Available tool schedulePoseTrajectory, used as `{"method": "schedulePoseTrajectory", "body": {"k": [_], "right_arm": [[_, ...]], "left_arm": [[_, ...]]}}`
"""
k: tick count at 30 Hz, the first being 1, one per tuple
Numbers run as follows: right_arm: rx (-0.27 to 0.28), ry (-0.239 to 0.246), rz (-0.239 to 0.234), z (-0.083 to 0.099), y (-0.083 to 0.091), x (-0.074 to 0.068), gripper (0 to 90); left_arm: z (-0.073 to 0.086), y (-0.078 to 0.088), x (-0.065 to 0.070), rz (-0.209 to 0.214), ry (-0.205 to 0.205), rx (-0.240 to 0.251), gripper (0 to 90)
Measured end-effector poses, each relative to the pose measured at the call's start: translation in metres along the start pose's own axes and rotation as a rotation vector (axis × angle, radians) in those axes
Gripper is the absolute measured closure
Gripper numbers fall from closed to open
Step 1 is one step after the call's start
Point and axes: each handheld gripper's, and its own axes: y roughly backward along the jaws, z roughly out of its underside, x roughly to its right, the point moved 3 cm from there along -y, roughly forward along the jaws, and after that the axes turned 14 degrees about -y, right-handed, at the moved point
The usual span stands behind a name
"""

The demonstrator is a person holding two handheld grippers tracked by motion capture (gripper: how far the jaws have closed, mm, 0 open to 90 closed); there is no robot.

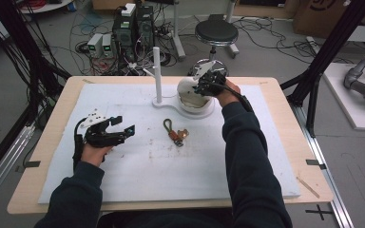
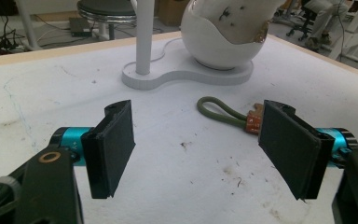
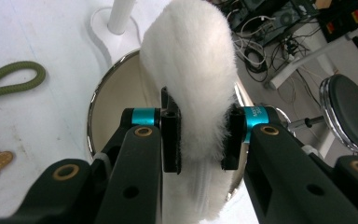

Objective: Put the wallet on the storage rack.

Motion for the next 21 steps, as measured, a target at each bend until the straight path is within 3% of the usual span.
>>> {"method": "schedulePoseTrajectory", "body": {"k": [2, 8, 11, 12, 15, 16, 17, 21], "right_arm": [[-0.027, 0.005, -0.002, 0.001, -0.005, -0.002, 75.8], [-0.003, -0.032, -0.004, 0.005, -0.009, -0.001, 76.0], [0.046, -0.125, -0.041, 0.015, -0.007, 0.003, 70.7], [0.046, -0.125, -0.041, 0.015, -0.007, 0.003, 70.7], [0.096, -0.292, -0.100, 0.022, 0.003, 0.010, 46.8], [0.096, -0.292, -0.100, 0.022, 0.003, 0.010, 46.8], [0.136, -0.331, -0.121, 0.023, 0.013, 0.013, 45.1], [0.184, -0.404, -0.134, 0.027, 0.032, 0.018, 42.1]], "left_arm": [[0.000, 0.000, 0.000, 0.000, -0.001, 0.000, 26.6], [0.000, 0.000, 0.001, 0.003, 0.000, 0.001, 26.6], [0.000, 0.000, 0.001, 0.004, -0.005, -0.003, 26.6], [0.000, 0.000, 0.001, 0.004, -0.005, -0.003, 26.6], [0.000, 0.000, 0.000, 0.005, 0.004, 0.002, 26.6], [0.000, 0.000, 0.000, 0.005, 0.005, 0.002, 26.6], [0.000, 0.000, 0.000, 0.005, 0.005, 0.003, 26.6], [0.000, 0.000, 0.001, 0.003, 0.003, 0.005, 26.6]]}}
